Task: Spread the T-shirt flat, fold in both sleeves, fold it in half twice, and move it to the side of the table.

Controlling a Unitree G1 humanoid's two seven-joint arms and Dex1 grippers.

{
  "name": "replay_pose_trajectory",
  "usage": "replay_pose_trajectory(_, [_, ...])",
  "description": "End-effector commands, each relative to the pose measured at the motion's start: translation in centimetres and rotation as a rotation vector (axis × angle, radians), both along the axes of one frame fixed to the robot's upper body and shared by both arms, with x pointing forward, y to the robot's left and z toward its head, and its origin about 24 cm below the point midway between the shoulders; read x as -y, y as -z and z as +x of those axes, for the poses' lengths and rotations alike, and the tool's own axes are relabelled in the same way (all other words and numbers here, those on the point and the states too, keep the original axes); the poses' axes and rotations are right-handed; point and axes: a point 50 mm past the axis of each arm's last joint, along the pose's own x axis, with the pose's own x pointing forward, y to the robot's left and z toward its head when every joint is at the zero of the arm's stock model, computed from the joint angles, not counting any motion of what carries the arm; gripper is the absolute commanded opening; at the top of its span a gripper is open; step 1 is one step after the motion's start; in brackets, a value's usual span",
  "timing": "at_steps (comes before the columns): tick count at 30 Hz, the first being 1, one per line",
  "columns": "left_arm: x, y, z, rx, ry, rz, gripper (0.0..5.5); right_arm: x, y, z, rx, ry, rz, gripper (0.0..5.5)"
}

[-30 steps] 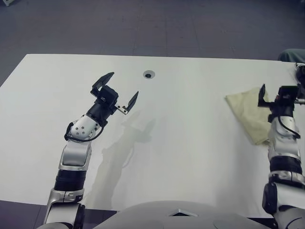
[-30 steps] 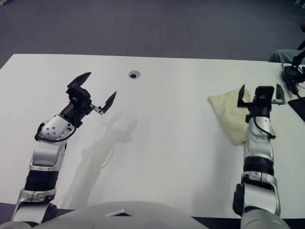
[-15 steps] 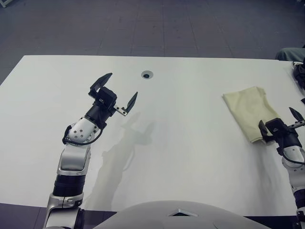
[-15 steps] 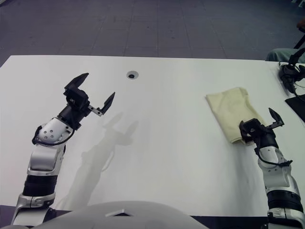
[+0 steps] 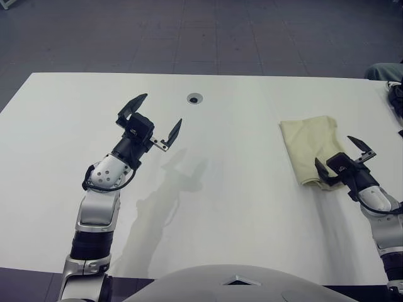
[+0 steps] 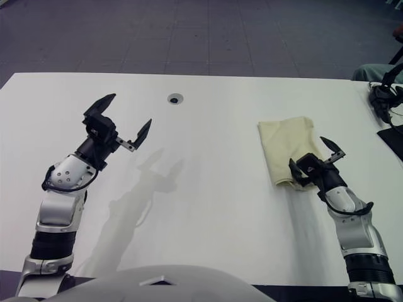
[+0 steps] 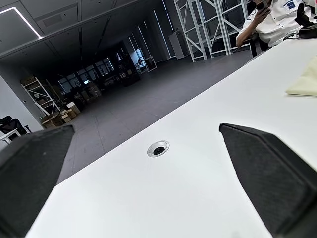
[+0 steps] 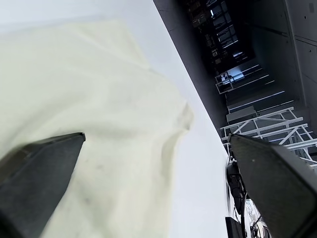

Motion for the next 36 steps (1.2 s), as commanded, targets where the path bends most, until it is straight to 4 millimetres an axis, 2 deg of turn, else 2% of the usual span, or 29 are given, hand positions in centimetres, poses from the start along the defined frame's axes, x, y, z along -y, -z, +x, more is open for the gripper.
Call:
replay_pose_trajectory(1, [0.2, -0.3, -0.1, 0.000, 0.005, -0.008, 5.40, -0.1, -2.9, 0.9, 0.119, 0.025, 0.013, 5.37])
replay_pose_trajectory(5, [0.4, -0.6, 0.0, 0.008, 0.003, -0.024, 5.40, -1.7, -5.2, 1.8, 0.227, 0.024, 0.107, 5.37])
replay_pose_trajectory(9, [0.7, -1.7, 0.3, 0.042, -0.038, -0.042, 5.40, -4.3, -6.6, 2.9, 0.294, -0.001, 0.209, 5.37])
replay_pose_trajectory(11, [1.0, -2.6, 0.6, 0.069, -0.090, -0.076, 5.40, -5.6, -6.9, 3.5, 0.324, 0.019, 0.324, 5.37])
replay_pose_trajectory(14, [2.0, -3.6, 1.1, 0.080, -0.202, -0.227, 5.40, -8.3, -7.2, 4.3, 0.372, 0.057, 0.600, 5.37])
replay_pose_trajectory(16, [3.0, -3.8, 1.2, 0.063, -0.253, -0.357, 5.40, -10.5, -7.0, 4.2, 0.383, 0.054, 0.757, 5.37])
replay_pose_trajectory(19, [4.0, -3.4, 0.8, 0.058, -0.295, -0.445, 5.40, -12.8, -7.0, 3.7, 0.402, 0.026, 0.873, 5.37])
replay_pose_trajectory(23, [3.6, -2.0, 0.0, 0.070, -0.324, -0.471, 5.40, -14.1, -7.8, 2.9, 0.438, -0.086, 0.961, 5.37])
replay_pose_trajectory(27, [3.7, -1.5, -0.6, 0.114, -0.304, -0.465, 5.40, -13.8, -8.0, 2.2, 0.481, -0.116, 0.995, 5.37])
replay_pose_trajectory(36, [4.7, -1.0, -1.4, 0.225, -0.240, -0.398, 5.40, -13.4, -7.6, 0.5, 0.563, -0.162, 0.912, 5.37])
